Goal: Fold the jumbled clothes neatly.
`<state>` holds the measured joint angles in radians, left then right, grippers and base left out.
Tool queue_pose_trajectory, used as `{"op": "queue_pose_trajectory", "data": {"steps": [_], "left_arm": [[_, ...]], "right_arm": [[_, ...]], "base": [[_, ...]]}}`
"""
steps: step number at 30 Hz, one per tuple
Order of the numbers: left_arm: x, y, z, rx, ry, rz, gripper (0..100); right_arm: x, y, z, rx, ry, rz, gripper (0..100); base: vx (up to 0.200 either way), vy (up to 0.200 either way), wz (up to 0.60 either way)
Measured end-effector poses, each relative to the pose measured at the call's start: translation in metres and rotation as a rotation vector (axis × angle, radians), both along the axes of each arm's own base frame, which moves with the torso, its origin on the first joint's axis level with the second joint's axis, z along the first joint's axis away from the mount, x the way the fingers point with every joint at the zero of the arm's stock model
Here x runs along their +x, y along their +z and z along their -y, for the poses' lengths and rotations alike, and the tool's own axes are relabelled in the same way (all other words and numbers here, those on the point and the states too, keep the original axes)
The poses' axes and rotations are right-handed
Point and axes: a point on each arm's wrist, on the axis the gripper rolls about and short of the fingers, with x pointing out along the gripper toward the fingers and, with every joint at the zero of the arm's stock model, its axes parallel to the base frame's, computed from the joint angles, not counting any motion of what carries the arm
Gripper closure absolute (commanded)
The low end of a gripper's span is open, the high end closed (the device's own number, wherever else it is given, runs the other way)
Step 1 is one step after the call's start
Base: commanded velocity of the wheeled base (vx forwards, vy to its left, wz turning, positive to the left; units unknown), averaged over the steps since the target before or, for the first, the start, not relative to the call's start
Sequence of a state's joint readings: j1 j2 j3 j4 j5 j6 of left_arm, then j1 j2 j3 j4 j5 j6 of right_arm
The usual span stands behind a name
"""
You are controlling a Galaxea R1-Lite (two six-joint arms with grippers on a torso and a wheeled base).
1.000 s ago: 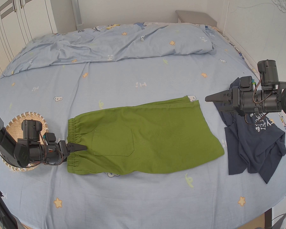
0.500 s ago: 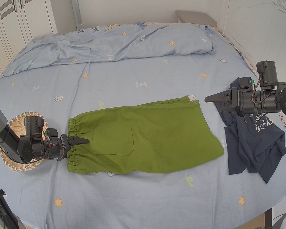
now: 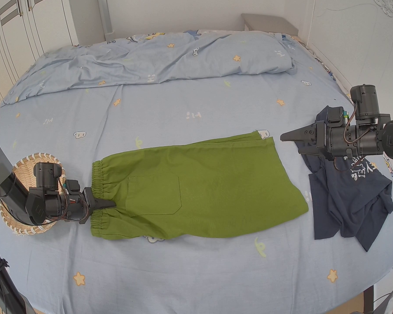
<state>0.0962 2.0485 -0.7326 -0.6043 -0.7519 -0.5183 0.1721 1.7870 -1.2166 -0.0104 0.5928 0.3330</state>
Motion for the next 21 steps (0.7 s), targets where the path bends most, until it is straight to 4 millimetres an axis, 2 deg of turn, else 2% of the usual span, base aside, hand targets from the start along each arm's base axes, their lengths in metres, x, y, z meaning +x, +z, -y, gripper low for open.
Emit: {"op": "queue_pose_trajectory", "data": {"steps": [9,15,21], "left_arm": [[-0.011,0.028,-0.014,-0.032,0.057,-0.006,100],[-0.016,0.044,-0.026,-0.061,0.059,0.031,100],[-0.018,0.049,-0.030,-0.068,0.058,0.048,100]], "right_arm": [[0.020,-0.014,0.006,-0.010,-0.031,-0.035,0],[0.041,-0.036,0.013,-0.022,-0.059,-0.082,0],[0.059,-0.063,0.014,-0.058,-0.040,-0.115,0]], "base": [[0.000,0.000,0.00],[0.000,0.000,0.00],[0.000,0.000,0.00]]}}
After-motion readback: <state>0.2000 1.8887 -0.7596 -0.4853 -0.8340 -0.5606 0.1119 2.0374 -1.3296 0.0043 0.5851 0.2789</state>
